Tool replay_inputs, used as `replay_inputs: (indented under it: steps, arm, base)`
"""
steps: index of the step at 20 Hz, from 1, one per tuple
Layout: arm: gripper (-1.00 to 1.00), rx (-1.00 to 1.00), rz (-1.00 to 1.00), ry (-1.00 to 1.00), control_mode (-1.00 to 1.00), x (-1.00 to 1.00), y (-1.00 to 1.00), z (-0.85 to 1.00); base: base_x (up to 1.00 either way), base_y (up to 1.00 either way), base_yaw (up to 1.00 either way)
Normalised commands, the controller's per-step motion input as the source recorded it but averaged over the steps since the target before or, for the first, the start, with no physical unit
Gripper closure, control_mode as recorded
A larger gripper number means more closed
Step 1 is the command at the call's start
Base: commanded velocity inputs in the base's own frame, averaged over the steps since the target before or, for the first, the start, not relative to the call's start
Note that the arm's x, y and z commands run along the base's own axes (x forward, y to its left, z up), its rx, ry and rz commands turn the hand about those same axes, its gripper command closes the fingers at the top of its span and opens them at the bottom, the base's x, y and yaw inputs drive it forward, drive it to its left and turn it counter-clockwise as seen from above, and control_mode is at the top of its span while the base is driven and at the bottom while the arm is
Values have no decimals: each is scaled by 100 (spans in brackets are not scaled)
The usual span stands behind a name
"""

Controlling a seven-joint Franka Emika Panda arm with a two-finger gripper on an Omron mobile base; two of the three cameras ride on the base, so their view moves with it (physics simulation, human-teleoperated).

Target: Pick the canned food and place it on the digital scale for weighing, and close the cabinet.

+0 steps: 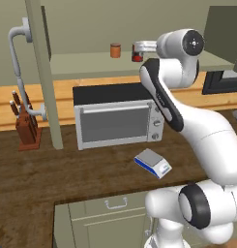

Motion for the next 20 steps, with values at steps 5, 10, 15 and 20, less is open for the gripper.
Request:
replay_inputs:
  steps: [5, 10, 15, 20]
  arm:
    - [-100, 0, 0, 6, -100, 32, 0, 0]
    - [-100, 0, 0, 11, -100, 55, 0, 0]
    - [-100, 0, 0, 6, -100, 53, 0, 0]
    - [-100, 0, 0, 3, -100, 44, 0, 0]
  base:
    - [0, 0, 0]
    - [0, 0, 0]
    - [0, 0, 0]
    - [0, 0, 0]
